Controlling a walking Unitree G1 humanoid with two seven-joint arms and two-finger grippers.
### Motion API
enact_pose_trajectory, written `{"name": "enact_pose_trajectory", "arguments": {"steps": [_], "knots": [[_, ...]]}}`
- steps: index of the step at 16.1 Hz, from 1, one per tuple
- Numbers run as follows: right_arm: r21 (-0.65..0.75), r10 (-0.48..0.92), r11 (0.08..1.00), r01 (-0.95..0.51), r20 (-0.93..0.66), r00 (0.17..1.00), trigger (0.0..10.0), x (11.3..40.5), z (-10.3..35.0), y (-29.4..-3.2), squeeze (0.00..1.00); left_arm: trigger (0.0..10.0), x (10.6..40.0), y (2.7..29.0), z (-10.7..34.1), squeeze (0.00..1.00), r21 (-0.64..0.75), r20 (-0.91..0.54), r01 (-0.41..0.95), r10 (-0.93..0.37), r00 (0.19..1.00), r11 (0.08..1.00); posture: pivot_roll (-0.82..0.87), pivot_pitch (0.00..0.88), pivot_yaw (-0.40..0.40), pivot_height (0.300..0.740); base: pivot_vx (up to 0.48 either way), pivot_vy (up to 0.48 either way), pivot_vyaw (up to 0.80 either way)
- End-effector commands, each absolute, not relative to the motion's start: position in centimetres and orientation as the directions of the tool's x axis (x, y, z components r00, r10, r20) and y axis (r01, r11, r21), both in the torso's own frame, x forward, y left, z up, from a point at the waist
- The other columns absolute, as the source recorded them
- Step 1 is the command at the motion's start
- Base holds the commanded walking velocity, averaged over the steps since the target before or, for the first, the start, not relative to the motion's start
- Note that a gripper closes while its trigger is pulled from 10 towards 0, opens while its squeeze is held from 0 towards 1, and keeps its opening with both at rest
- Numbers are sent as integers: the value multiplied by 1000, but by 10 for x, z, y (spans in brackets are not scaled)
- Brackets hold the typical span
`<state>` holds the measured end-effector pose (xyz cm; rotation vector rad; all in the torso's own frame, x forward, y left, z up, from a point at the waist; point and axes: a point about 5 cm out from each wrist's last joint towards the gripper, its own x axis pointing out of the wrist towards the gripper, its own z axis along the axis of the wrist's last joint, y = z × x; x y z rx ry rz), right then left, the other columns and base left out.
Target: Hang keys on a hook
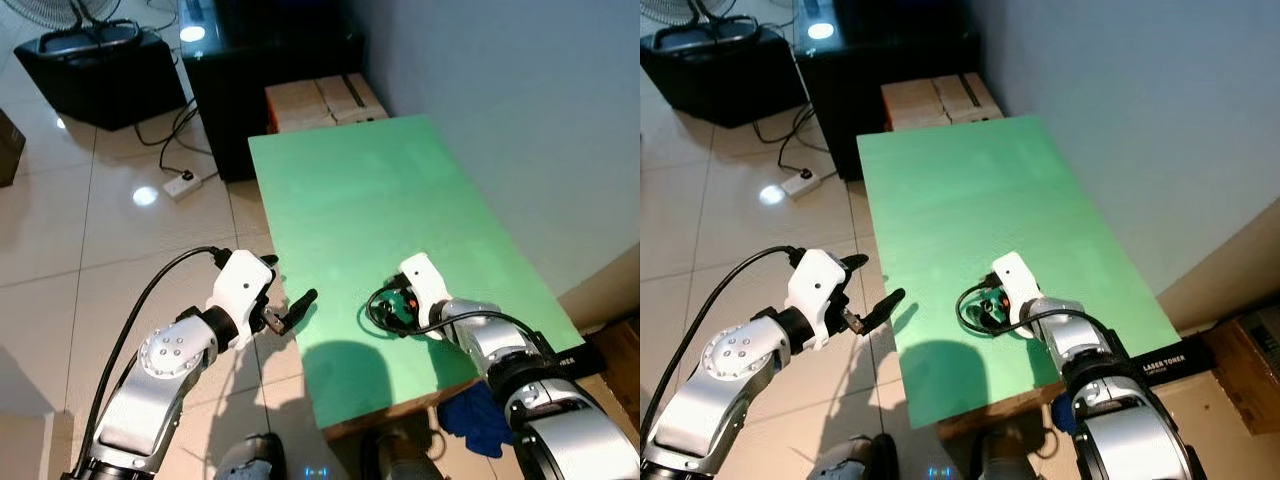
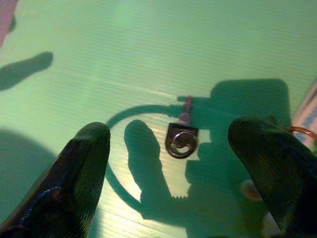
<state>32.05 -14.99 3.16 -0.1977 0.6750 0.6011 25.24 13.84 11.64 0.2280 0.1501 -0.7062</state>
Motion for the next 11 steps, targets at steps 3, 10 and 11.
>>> {"name": "enact_pose_trajectory", "arguments": {"steps": [3,10,11], "knots": [[-5,440,803,-596,-670,597,10000,319,27,-152,0,10000,245,138,118,0,137,-240,704,-666,706,697,-89,226,4,740,0,0,0],[-74,393,811,-580,-665,635,10000,326,30,-154,0,10000,243,141,126,0,139,-225,726,-692,686,674,-75,240,17,740,0,0,0],[-82,391,806,-587,-670,631,10000,326,31,-155,0,10000,243,140,127,0,128,-218,735,-704,676,666,-76,241,19,740,0,0,0]]}}
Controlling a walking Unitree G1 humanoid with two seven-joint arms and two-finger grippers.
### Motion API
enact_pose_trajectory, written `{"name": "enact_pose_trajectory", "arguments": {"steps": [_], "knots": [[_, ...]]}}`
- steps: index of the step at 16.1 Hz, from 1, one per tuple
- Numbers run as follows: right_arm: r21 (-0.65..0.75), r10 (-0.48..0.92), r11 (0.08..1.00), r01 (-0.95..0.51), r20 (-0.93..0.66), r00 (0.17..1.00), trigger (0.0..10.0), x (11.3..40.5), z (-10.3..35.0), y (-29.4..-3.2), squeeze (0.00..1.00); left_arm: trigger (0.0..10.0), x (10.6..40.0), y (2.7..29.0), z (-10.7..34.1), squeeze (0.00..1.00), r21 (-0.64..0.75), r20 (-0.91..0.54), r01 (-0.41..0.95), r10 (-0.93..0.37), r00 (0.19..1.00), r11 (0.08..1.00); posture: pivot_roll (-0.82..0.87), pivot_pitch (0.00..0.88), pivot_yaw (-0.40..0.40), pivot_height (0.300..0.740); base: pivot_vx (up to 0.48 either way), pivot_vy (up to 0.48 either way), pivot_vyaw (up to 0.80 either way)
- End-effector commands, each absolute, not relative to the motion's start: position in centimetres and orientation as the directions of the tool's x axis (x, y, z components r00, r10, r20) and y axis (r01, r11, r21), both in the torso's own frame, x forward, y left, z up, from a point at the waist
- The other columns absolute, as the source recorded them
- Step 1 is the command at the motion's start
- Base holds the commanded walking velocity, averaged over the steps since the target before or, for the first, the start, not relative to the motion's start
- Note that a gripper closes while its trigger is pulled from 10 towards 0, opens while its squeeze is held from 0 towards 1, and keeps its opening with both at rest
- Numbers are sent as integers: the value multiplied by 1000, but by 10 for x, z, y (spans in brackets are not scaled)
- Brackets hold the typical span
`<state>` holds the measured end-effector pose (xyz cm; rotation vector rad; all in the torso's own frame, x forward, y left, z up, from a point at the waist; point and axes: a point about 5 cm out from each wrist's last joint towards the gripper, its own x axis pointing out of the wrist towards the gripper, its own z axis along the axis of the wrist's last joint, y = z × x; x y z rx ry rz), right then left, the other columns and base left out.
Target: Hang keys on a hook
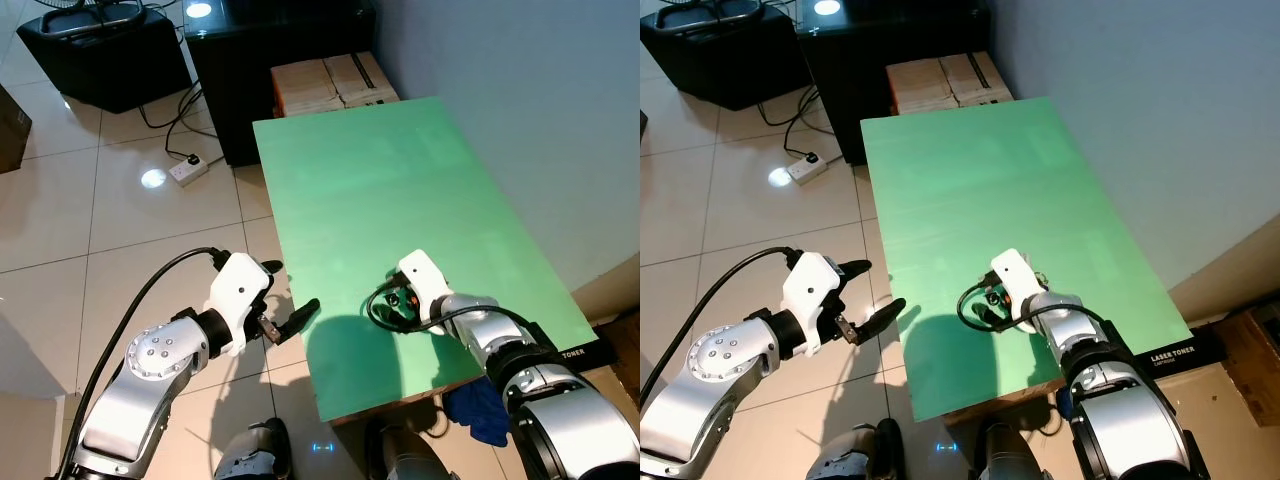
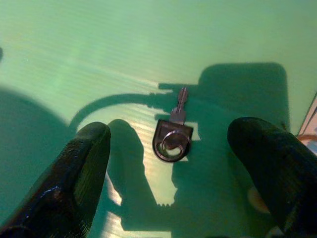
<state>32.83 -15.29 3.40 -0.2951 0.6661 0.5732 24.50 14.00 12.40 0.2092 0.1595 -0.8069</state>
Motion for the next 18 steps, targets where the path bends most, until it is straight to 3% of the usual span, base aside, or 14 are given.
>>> {"name": "enact_pose_trajectory", "arguments": {"steps": [1,2,3,4,18], "knots": [[-82,392,801,-593,-676,624,9176,326,30,-155,0,10000,242,139,128,0,116,-211,748,-720,661,653,-81,244,22,740,0,0,0],[-79,393,800,-594,-679,620,4824,326,31,-156,0,10000,241,138,129,0,111,-209,758,-731,650,642,-82,246,24,740,0,0,0],[-78,393,801,-593,-680,619,1098,326,31,-157,0,10000,241,138,129,0,112,-211,762,-734,645,638,-81,248,24,740,0,0,0],[-72,396,800,-596,-683,614,0,326,31,-158,0,10000,241,138,129,0,115,-211,763,-735,644,636,-81,248,24,740,0,0,0],[-71,416,788,-612,-670,614,0,328,34,-157,0,10000,240,136,131,0,118,-202,759,-733,649,640,-85,263,14,740,0,0,0]]}}
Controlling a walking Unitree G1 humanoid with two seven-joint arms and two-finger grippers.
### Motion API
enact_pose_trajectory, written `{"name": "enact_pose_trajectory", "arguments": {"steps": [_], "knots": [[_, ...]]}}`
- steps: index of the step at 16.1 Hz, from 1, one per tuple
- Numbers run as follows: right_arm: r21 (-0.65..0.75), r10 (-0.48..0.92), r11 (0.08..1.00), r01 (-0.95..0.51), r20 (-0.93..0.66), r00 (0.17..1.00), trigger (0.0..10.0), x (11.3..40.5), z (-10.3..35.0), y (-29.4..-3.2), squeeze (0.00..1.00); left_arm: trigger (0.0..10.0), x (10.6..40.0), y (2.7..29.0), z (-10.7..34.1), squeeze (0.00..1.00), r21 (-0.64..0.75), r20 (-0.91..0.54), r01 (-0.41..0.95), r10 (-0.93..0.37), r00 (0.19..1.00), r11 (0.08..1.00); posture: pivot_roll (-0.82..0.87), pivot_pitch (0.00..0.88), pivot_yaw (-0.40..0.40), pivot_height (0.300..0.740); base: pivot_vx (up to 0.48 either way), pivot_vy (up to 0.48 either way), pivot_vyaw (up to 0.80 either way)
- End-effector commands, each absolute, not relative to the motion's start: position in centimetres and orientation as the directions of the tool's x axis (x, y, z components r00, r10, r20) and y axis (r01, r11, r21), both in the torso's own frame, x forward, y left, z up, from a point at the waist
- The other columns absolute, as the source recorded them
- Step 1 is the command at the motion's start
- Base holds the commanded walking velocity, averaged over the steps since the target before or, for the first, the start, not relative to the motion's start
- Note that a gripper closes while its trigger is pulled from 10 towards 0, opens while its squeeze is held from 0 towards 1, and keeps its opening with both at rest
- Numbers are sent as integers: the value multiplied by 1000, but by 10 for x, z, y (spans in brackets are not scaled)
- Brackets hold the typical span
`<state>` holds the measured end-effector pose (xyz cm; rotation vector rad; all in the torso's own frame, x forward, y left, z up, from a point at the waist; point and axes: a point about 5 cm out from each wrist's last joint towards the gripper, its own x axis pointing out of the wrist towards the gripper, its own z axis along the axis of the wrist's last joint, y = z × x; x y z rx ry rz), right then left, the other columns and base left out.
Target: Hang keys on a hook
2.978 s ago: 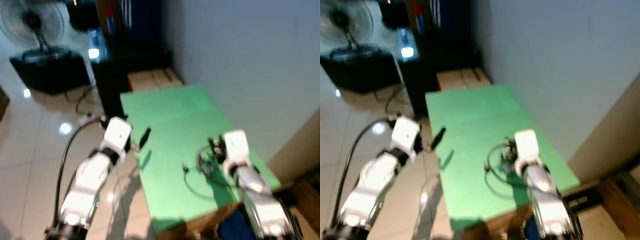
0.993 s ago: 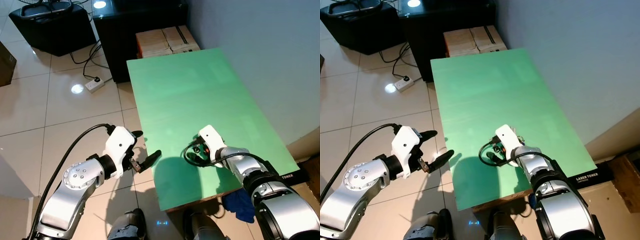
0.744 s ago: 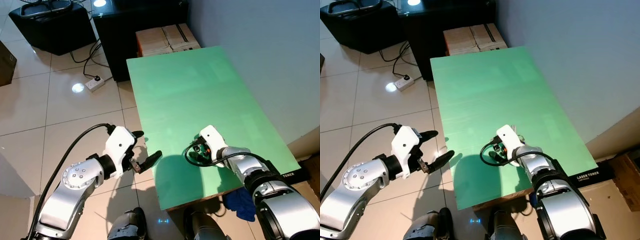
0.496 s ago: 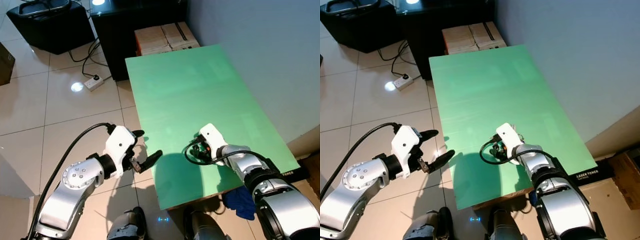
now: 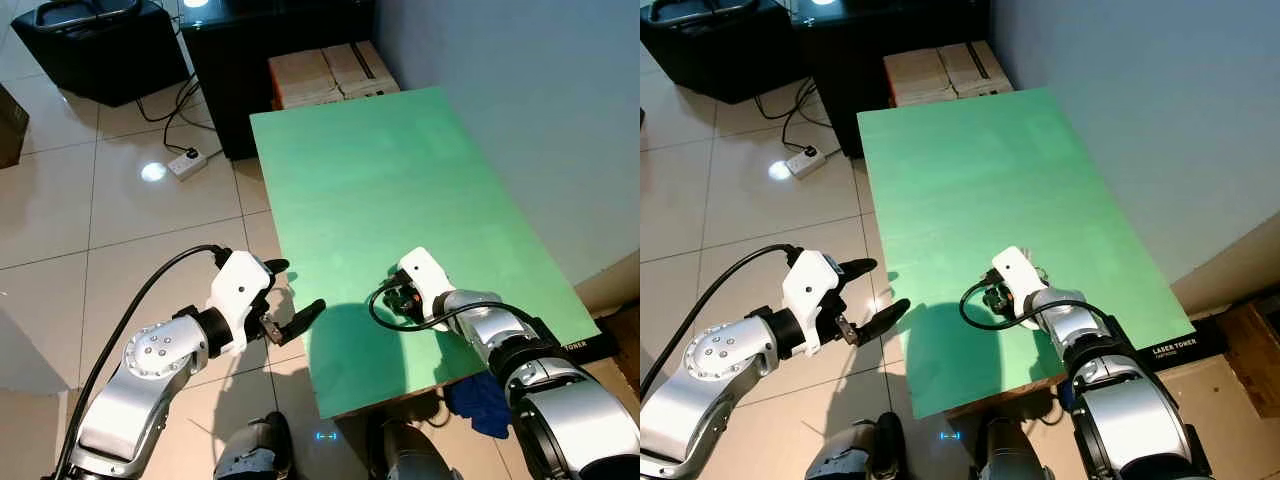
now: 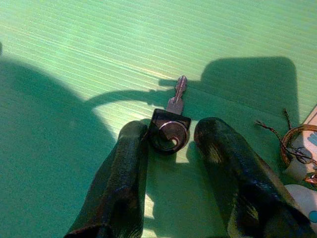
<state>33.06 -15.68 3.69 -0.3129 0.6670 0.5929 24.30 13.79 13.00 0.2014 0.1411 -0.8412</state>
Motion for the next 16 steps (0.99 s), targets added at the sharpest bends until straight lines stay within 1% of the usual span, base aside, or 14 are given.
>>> {"name": "enact_pose_trajectory", "arguments": {"steps": [1,9,11,13,14,16], "knots": [[-69,418,788,-612,-670,614,0,328,34,-157,0,10000,239,136,131,0,118,-202,759,-733,650,640,-85,264,13,740,0,0,0],[-48,438,786,-616,-660,611,0,327,33,-154,0,10000,240,136,133,0,122,-202,757,-730,652,642,-81,261,19,740,0,0,0],[-58,450,791,-608,-618,645,0,332,40,-152,0,10000,242,136,134,0,126,-192,742,-717,670,659,-85,241,13,740,0,0,0],[-80,452,809,-582,-548,704,0,337,47,-150,0,10000,245,137,132,0,134,-179,709,-687,705,693,-85,207,16,740,0,0,0],[-84,450,816,-571,-528,720,0,338,48,-149,0,10000,245,138,132,0,136,-175,701,-680,712,700,-83,176,18,740,0,0,0],[-116,425,845,-522,-447,787,0,341,55,-149,0,10000,249,138,130,0,142,-154,669,-651,743,730,-82,131,11,740,0,0,0]]}}
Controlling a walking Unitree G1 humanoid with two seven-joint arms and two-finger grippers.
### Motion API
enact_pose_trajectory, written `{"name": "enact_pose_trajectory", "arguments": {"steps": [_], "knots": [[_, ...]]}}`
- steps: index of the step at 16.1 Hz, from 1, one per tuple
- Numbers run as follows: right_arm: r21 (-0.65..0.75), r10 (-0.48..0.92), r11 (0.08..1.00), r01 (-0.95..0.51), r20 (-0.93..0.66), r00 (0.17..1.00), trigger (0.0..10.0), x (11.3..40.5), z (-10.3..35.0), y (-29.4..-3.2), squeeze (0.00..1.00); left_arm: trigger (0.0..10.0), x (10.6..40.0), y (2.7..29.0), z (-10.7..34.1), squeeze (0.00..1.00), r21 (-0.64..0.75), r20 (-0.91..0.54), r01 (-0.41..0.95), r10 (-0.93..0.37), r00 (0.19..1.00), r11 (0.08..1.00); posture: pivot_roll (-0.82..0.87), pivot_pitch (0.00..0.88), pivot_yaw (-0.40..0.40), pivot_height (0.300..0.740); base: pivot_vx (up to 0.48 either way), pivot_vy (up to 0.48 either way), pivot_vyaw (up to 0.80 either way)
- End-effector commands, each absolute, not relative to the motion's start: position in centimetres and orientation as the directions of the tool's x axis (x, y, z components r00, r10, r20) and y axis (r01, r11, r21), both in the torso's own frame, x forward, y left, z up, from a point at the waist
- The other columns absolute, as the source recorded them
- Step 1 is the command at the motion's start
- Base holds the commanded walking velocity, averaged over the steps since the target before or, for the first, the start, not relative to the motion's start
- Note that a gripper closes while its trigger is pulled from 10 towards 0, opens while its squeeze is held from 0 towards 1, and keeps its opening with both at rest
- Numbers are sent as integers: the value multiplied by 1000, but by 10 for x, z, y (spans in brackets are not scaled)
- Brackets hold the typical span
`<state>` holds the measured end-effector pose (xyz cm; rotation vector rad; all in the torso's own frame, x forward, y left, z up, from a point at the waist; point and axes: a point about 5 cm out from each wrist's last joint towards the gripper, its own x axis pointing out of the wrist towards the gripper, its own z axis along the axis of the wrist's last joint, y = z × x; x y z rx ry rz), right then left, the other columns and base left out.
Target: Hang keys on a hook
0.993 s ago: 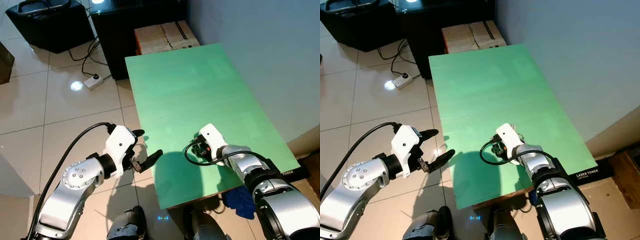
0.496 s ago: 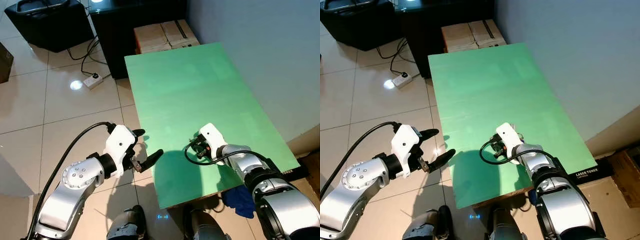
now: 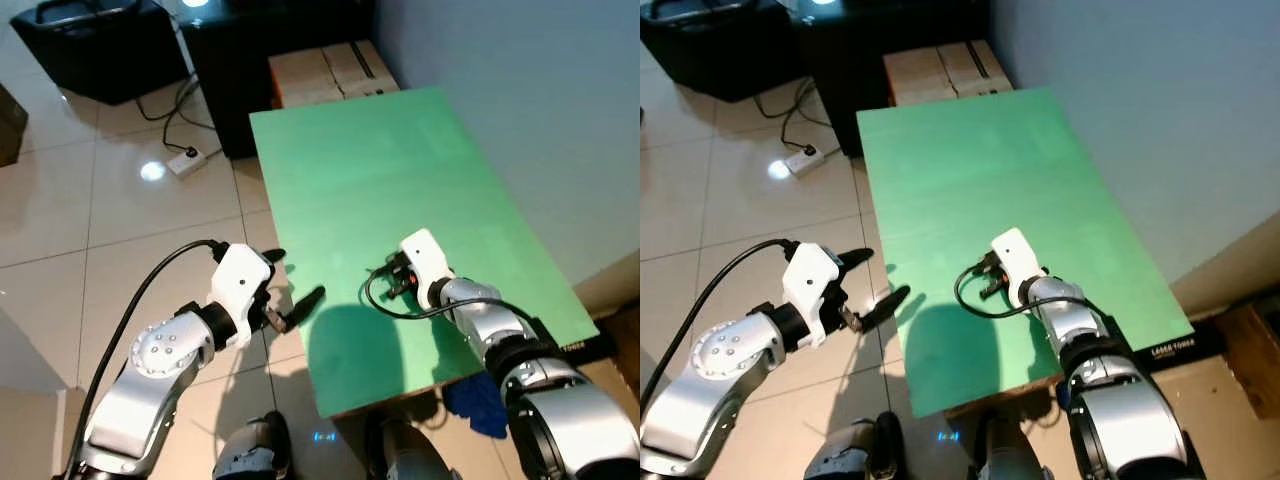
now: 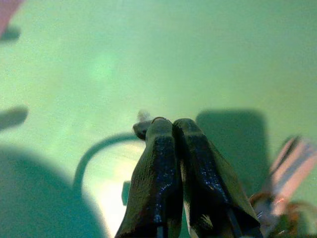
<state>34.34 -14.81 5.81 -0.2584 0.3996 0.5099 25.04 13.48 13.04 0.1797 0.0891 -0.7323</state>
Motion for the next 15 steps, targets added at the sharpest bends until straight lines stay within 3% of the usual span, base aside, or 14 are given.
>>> {"name": "enact_pose_trajectory", "arguments": {"steps": [1,4,7,10,15], "knots": [[-185,373,878,-442,-313,873,0,343,63,-149,0,10000,253,136,126,0,144,-137,637,-622,771,757,-84,82,16,740,0,0,0],[-261,332,901,-347,-100,938,0,340,81,-146,0,10000,260,138,124,0,155,-114,582,-571,813,798,-93,32,19,740,0,0,0],[-381,264,899,-216,79,961,0,331,98,-151,0,10000,267,145,122,0,168,-75,474,-468,881,865,-109,0,16,740,0,0,0],[-416,182,906,-81,209,961,0,322,112,-163,0,10000,268,145,125,0,168,-28,424,-425,905,890,-106,0,15,740,0,0,0],[-368,120,930,-23,244,962,0,301,125,-162,0,10000,272,151,132,0,148,27,351,-358,933,925,-111,0,9,740,0,0,0]]}}
